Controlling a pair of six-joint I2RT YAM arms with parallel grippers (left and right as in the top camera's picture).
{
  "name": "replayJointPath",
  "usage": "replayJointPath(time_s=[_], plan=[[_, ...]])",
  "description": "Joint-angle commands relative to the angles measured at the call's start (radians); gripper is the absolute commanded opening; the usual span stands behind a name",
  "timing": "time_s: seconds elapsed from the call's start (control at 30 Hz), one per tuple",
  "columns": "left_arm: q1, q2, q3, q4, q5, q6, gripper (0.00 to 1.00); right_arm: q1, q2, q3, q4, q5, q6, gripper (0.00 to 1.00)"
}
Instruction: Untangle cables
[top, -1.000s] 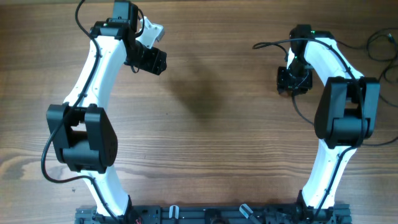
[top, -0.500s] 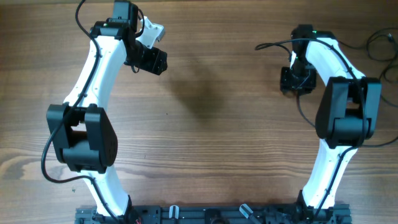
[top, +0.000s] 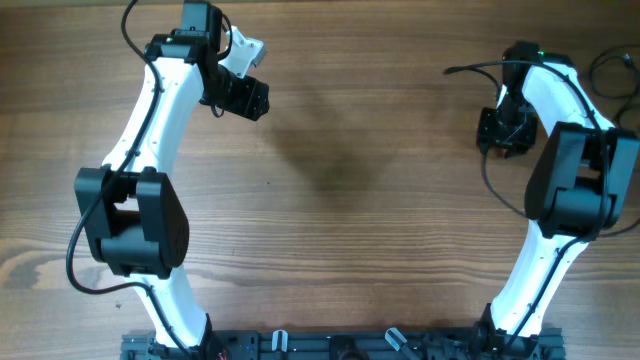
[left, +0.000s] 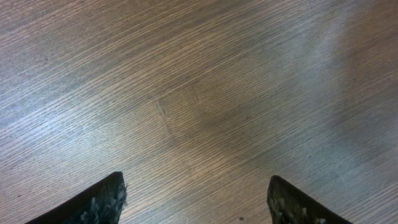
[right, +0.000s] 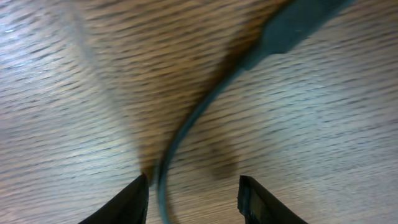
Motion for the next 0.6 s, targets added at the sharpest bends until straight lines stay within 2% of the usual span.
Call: replayJointPath(time_s=[0.0, 0.1, 0.2, 0.33, 0.57], plan=[[0.003, 0.013, -0.002, -0.002, 0.02, 0.022, 0.75, -0.023, 0.011, -0.008, 0.002, 0.04, 0.02, 0.49], [0.003, 0.013, -0.002, -0.002, 0.02, 0.022, 0.75, -0.044, 0.011, -0.008, -0.002, 0.051, 0.031, 0.48], [0.003, 0.013, -0.002, -0.002, 0.02, 0.025, 0.75, -0.056, 0.011, -0.008, -0.002, 0.042, 0.029, 0.43], [0.003, 0.013, -0.002, -0.001, 0.02, 0.025, 0.75, -0.055, 0.011, -0.008, 0.001, -0.001, 0.003, 0.47], [0.003, 0.013, -0.002, -0.002, 0.02, 0.025, 0.75, -0.07, 0.011, -0.011, 0.002, 0.067, 0.034, 0.48]])
